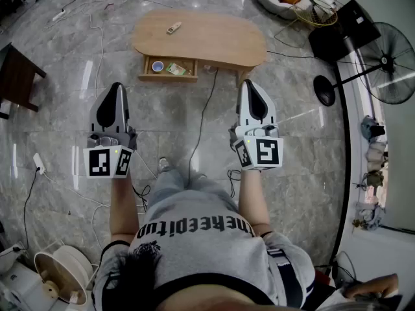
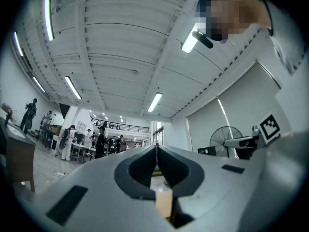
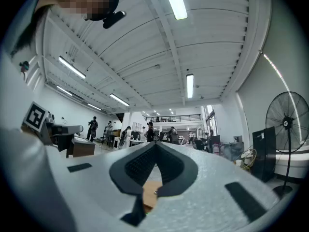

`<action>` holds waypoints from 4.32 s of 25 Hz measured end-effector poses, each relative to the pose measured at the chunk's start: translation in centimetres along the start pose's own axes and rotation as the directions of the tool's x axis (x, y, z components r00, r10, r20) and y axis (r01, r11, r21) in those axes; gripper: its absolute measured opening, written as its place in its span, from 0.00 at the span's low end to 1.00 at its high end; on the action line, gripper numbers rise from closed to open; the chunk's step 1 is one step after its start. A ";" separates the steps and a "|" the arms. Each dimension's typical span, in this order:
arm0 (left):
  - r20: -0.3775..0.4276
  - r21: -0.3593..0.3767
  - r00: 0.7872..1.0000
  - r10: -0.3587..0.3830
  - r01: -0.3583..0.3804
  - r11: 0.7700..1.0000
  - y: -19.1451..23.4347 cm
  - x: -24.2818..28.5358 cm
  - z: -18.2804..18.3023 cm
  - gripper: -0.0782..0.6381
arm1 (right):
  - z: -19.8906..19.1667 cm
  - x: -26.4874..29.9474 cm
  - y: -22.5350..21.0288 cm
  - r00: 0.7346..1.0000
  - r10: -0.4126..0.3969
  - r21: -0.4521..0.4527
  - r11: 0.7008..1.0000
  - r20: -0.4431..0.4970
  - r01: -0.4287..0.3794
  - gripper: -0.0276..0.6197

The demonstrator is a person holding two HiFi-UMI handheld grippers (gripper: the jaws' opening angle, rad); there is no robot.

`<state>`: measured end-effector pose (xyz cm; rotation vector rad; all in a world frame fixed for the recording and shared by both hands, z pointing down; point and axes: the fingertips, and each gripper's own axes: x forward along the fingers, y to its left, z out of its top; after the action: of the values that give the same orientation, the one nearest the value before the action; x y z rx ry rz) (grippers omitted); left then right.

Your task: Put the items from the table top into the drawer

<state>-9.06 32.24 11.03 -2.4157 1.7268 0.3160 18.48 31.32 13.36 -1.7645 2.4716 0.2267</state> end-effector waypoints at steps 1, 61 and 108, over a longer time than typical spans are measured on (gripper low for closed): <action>0.000 0.000 1.000 0.001 -0.001 1.000 -0.1 -0.1 0.1 0.13 | 0.1 -0.2 0.0 1.000 0.000 0.000 1.000 0.002 0.000 0.04; -0.008 -0.011 0.997 -0.081 0.081 0.997 14.3 20.6 -6.7 0.13 | -5.7 24.8 -0.7 1.000 -0.030 0.067 0.997 0.006 0.029 0.04; -0.041 -0.039 0.937 -0.348 0.346 0.937 21.5 54.6 -17.6 0.13 | -13.5 52.4 -10.5 0.983 -0.184 0.086 0.979 -0.028 0.185 0.04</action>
<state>-10.89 -28.95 13.81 -2.7065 1.2800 0.2413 11.41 -23.22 17.34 -1.9517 2.2733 0.0837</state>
